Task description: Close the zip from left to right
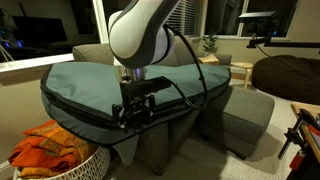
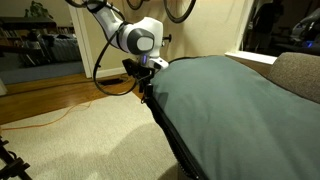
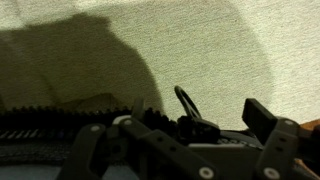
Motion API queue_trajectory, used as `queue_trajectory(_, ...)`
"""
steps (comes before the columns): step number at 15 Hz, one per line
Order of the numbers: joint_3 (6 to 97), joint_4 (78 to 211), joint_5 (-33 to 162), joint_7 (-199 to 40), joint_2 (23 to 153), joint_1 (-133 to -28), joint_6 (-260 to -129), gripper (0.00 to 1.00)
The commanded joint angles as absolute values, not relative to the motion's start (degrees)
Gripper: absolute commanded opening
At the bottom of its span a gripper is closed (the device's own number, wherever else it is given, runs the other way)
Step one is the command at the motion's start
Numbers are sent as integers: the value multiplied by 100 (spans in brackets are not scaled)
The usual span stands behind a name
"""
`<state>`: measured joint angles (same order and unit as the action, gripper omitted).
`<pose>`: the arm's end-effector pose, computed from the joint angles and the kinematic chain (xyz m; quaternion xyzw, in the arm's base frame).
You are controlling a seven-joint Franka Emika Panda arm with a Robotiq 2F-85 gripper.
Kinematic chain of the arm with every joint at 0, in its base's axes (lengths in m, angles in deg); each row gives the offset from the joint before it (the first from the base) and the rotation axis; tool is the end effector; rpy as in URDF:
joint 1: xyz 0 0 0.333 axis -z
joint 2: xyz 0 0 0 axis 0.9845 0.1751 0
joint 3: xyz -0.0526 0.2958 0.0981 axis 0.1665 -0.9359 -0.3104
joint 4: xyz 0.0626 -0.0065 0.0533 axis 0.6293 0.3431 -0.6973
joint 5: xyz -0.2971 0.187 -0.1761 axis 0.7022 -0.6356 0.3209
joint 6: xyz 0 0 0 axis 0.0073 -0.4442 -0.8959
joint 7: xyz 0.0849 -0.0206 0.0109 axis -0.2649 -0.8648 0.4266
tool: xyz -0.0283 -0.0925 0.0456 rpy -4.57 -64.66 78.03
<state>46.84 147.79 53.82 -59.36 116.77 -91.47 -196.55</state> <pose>0.6560 0.1392 0.1432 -0.9848 0.1638 0.0462 0.0337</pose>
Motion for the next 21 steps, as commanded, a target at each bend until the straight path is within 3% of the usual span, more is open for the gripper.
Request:
queue_trajectory(1,4634,14961,5203,-5896,11430,-9046,-19431,100)
queue_trajectory(21,4469,14693,4652,-6057,11894,-8735,-19232,100)
